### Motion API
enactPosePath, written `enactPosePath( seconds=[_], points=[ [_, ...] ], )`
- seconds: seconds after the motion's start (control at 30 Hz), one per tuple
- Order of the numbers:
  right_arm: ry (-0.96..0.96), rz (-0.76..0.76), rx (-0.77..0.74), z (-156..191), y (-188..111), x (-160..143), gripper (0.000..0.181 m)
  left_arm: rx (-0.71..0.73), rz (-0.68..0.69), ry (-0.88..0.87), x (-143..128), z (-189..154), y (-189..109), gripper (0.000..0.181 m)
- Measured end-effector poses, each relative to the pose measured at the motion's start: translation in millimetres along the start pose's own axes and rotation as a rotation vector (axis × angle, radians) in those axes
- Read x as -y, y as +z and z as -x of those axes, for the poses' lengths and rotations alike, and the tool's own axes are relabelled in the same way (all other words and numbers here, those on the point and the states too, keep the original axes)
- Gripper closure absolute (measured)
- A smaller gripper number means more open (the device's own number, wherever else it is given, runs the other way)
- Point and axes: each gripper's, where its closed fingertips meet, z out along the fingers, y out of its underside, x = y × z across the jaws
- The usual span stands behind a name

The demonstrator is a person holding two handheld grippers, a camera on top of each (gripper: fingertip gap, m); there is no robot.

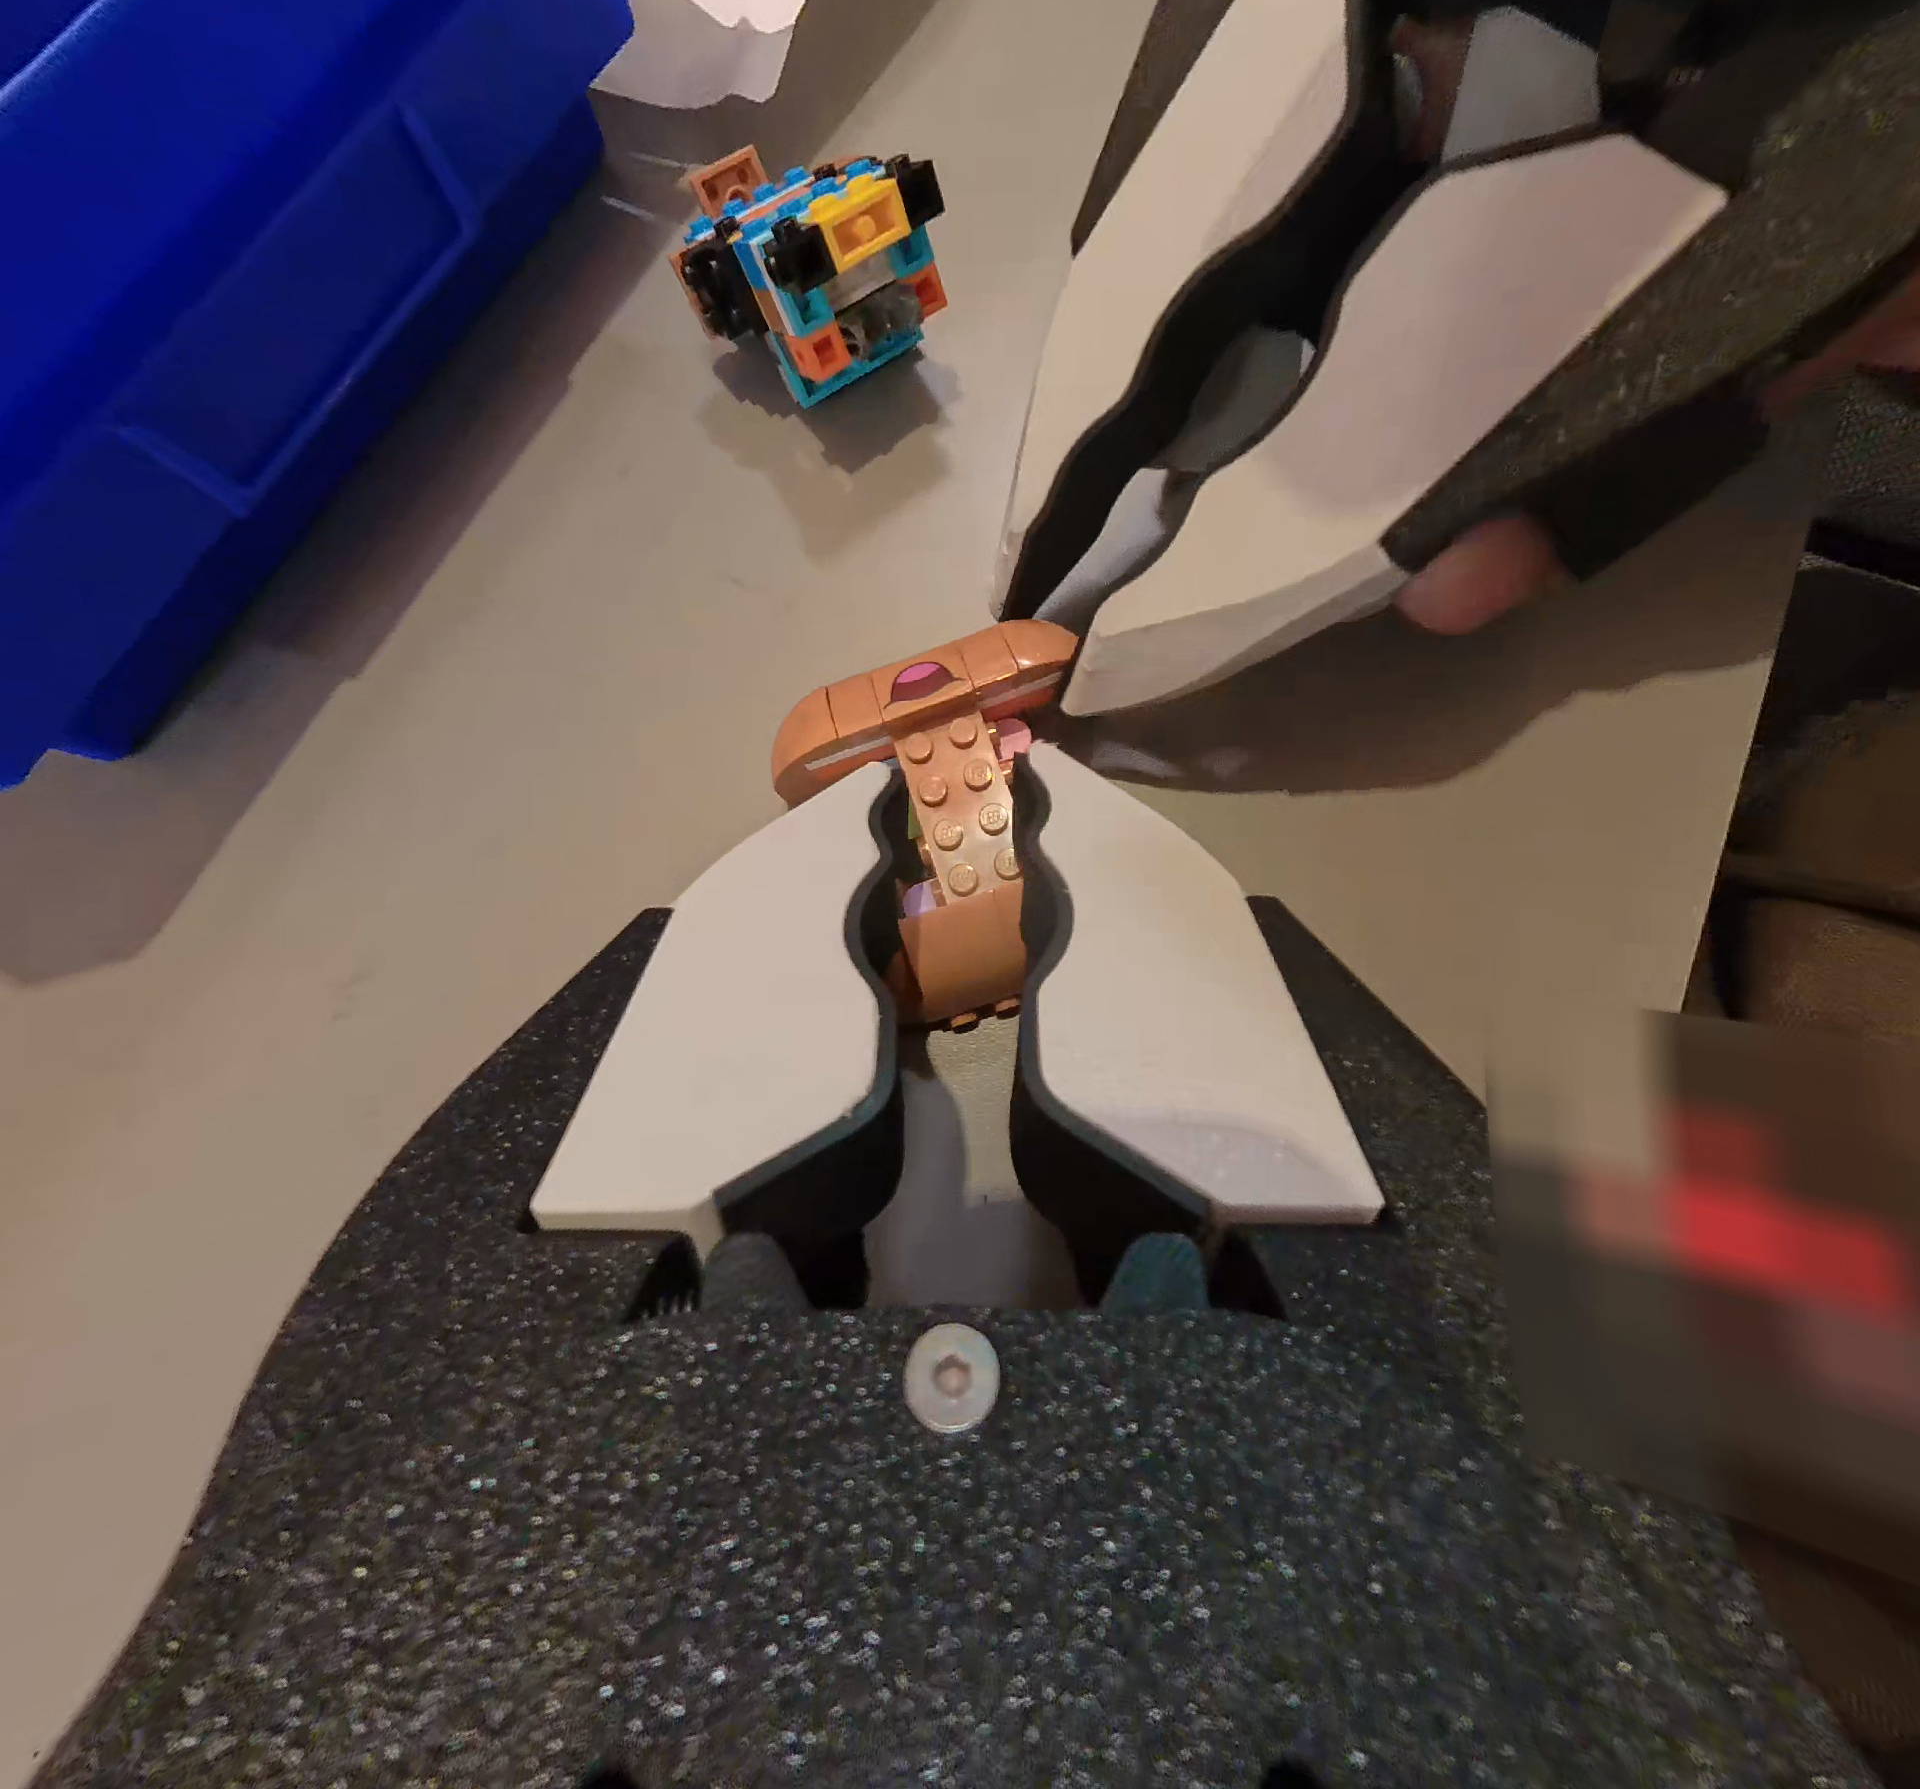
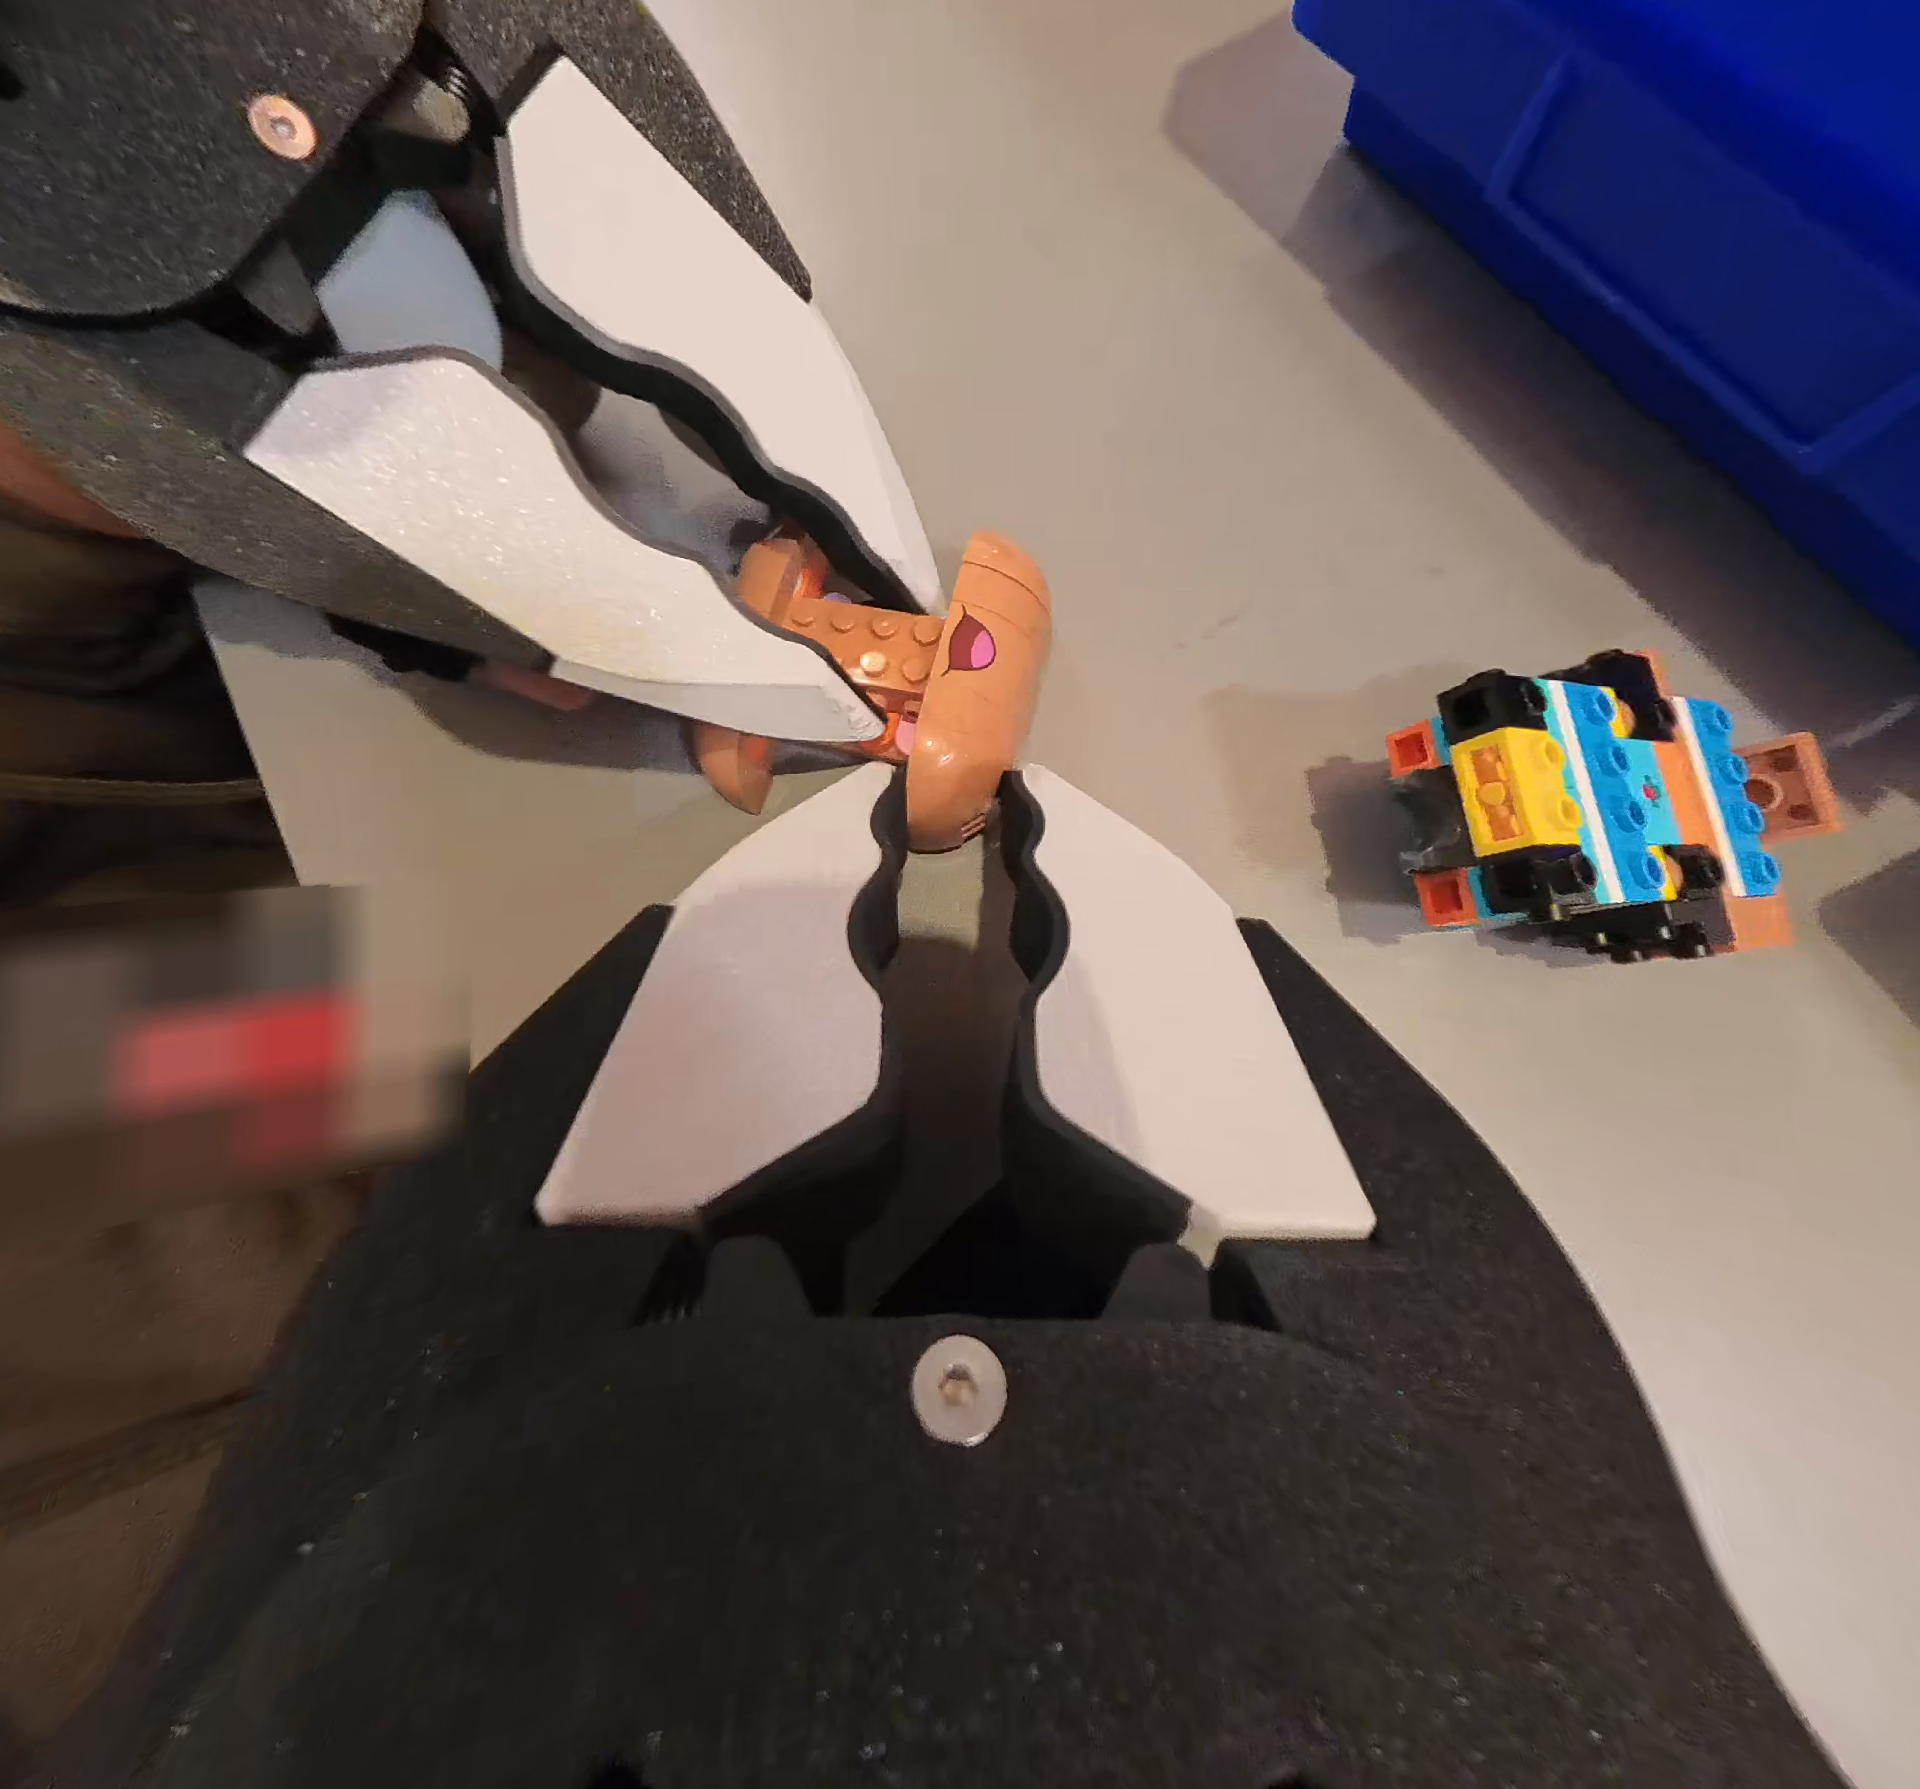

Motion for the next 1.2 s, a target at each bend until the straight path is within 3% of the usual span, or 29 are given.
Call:
enactPosePath(
  seconds=[0.2, 0.43, 0.57, 0.73, 0.93, 1.2],
  points=[
    [0.005, -0.003, 0.041, 1, -1, 0, 0.164, -0.004, -0.002, -0.002, 0, -1, 0, 0.162],
    [-0.214, 0.104, -0.187, -4, 7, -4, 0.155, -0.018, 0.001, 0.008, -1, -2, 0, 0.162],
    [-0.286, 0.17, -0.237, -4, 9, -1, 0.154, -0.014, -0.001, 0.013, -1, -3, 0, 0.162],
    [-0.289, 0.202, -0.169, -3, 11, -1, 0.161, -0.001, 0.004, 0.007, -2, -1, 0, 0.162],
    [-0.047, 0.072, 0.049, -3, 11, 3, 0.16, 0.016, -0.002, 0.0, -1, 1, 0, 0.162],
    [0.077, 0.029, 0.16, -2, 7, 7, 0.159, 0.009, -0.018, -0.001, 1, 1, -1, 0.162]
  ],
)
